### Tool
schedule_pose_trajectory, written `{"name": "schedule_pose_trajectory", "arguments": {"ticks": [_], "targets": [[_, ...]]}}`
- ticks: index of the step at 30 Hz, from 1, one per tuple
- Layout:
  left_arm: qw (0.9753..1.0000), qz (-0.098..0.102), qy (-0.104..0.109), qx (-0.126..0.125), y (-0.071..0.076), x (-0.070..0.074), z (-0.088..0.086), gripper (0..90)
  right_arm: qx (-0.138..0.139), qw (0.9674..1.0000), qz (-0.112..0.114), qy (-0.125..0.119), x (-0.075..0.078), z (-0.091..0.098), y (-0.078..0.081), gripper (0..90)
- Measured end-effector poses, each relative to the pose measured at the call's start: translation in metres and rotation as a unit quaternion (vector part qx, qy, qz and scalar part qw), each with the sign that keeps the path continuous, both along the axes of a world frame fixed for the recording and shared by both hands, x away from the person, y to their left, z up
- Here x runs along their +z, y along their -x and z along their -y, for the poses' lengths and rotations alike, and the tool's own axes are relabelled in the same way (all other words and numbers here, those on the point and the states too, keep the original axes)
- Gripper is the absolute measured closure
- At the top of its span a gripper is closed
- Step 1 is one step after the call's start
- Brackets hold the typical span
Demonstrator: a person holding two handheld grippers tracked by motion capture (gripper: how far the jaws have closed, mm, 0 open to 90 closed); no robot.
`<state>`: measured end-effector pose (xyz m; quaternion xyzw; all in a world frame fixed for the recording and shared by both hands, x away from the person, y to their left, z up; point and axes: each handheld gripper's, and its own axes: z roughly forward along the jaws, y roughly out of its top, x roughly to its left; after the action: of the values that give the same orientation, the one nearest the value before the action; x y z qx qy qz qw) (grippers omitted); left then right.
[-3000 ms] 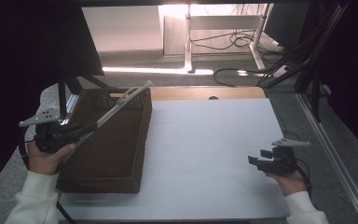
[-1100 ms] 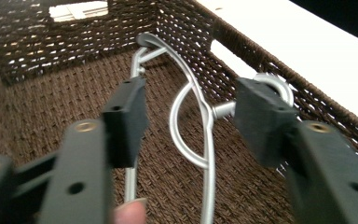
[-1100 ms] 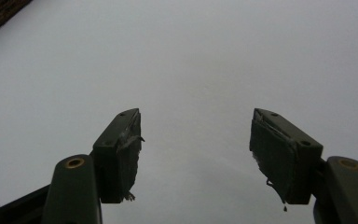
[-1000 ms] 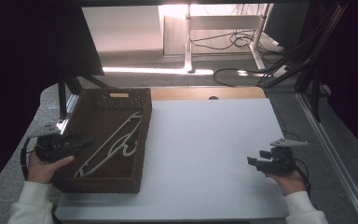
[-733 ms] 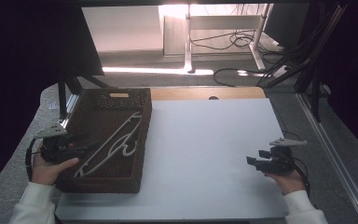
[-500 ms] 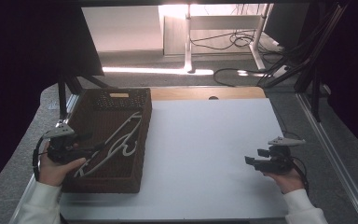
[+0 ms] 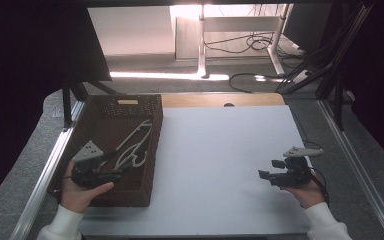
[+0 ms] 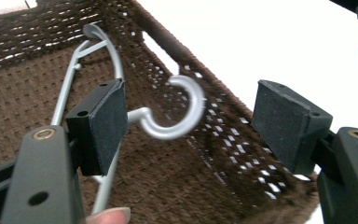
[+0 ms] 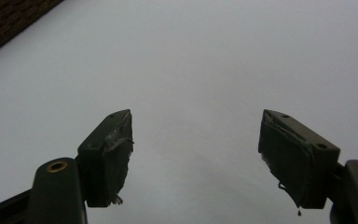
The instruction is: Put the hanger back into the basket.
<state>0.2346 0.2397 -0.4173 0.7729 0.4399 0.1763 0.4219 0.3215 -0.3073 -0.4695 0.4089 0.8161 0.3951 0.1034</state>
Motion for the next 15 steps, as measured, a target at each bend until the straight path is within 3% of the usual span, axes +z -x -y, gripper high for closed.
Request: {"name": "schedule_pose_trajectory", "arguments": {"ticks": [6,15], "targets": [[0.9999,0.001,-0.011,-0.007,0.013,-0.003,0.015,25.4,0.013,0.9999,0.008,-0.003,0.004,-0.006,0.003,25.7],[1.0000,0.003,-0.001,-0.008,0.013,-0.006,0.015,24.4,0.027,0.9995,0.015,0.000,0.004,-0.013,0.007,22.9]]}}
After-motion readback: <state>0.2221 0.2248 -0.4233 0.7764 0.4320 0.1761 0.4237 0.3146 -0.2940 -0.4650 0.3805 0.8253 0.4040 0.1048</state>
